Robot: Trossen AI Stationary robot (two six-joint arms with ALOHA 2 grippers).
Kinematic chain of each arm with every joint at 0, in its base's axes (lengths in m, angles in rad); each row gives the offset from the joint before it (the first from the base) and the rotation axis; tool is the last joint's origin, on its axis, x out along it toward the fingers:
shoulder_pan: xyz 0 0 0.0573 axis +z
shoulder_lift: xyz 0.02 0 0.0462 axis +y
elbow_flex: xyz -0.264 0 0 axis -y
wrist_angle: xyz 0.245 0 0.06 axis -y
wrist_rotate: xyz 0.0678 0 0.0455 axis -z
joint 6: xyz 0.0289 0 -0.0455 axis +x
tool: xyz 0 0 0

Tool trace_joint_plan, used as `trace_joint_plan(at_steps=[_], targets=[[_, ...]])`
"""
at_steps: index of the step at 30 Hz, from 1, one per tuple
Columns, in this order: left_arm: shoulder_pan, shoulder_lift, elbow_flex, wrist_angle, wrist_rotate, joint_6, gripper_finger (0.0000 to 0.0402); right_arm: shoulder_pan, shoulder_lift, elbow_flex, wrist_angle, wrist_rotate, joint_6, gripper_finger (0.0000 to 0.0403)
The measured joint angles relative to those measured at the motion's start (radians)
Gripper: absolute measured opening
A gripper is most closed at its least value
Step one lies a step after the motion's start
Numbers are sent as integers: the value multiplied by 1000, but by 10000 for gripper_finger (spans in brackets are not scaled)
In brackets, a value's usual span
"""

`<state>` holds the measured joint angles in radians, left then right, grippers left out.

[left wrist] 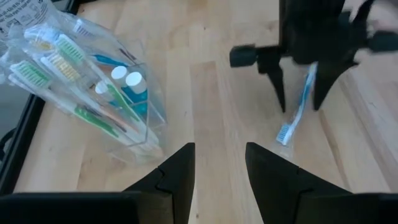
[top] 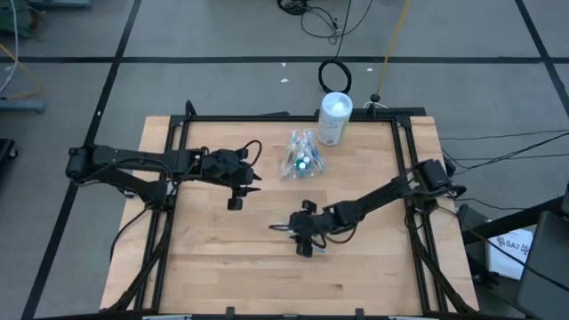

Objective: Pick & Place toothbrushing station
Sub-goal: Put the blue toothbrush into the transparent organizer

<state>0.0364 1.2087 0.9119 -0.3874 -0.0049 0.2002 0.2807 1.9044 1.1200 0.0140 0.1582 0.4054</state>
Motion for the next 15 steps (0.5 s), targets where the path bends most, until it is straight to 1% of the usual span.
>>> trace_joint_plan(at_steps=[5, 10, 12, 15], targets=[[-1, 0, 0, -7, 1, -2, 147, 3, 69, 1, 36, 79, 29, 192], [-1, 0, 0, -17, 2, -20, 148, 4, 86, 4, 32, 96, 24, 189], [-1, 0, 0, -17, 3, -20, 147, 4, 87, 4, 30, 95, 17, 180], [-1, 0, 0, -18, 3, -20, 147, 3, 87, 3, 27, 94, 5, 152]])
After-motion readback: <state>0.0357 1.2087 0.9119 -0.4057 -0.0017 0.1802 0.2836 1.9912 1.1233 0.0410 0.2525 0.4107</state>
